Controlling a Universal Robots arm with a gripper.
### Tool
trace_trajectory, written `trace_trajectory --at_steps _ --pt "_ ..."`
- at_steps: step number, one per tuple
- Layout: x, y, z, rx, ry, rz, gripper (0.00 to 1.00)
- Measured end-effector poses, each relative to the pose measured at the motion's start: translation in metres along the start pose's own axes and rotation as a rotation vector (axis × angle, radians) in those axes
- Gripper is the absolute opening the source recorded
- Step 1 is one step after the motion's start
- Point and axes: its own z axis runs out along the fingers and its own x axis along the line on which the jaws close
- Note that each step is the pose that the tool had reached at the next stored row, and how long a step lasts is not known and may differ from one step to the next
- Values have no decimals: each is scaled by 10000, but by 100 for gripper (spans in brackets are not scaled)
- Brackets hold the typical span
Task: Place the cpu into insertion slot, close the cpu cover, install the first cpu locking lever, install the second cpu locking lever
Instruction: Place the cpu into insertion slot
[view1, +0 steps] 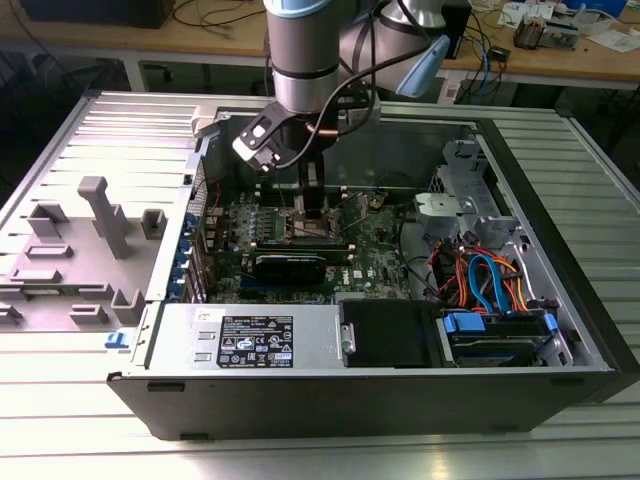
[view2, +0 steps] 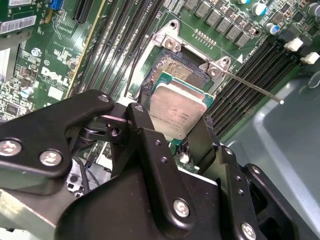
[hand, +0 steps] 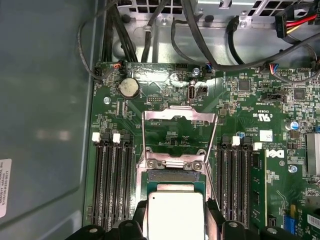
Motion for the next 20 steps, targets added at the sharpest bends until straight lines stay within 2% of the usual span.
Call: trace_trajectory --at_steps 13,20 --pt "0 -10 81 0 -9 67 54" --pt "0 -20 151 1 -10 69 54"
